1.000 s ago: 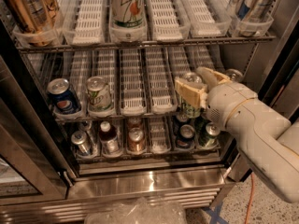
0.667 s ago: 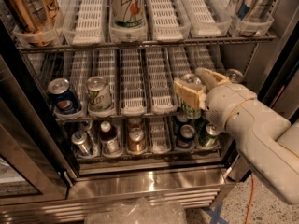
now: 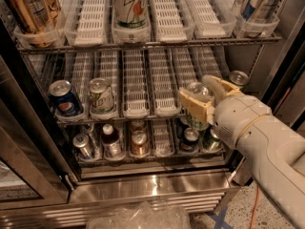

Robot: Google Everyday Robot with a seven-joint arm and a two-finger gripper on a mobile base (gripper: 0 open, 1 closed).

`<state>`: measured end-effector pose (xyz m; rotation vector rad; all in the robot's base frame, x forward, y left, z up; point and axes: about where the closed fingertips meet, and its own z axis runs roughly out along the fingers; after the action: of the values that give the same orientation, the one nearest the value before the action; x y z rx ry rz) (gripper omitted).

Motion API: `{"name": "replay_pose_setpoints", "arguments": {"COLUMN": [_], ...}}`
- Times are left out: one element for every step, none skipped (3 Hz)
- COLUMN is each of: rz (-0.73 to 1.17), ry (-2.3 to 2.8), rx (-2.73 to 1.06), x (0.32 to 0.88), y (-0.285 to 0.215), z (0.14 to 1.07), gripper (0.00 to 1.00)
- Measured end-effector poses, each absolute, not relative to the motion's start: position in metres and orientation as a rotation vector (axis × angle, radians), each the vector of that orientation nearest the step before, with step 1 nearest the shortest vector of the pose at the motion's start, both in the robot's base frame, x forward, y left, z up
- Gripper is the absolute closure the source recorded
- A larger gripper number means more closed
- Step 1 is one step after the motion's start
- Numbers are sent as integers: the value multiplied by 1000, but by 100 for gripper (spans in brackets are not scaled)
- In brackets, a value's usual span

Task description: Pick green can from middle shelf of fridge

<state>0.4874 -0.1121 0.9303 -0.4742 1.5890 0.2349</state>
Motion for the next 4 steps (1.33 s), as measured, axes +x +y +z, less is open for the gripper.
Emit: {"name": "replay_pose_setpoints", "arguments": {"rz": [251, 303, 303, 315], "ry": [1566, 1555, 1555, 1557], "rx": [-448, -423, -424, -470], "x": [474, 466, 466, 454], "y": [-118, -120, -120, -116], "z": [935, 932, 932, 937], "gripper": [100, 100, 100, 100]}}
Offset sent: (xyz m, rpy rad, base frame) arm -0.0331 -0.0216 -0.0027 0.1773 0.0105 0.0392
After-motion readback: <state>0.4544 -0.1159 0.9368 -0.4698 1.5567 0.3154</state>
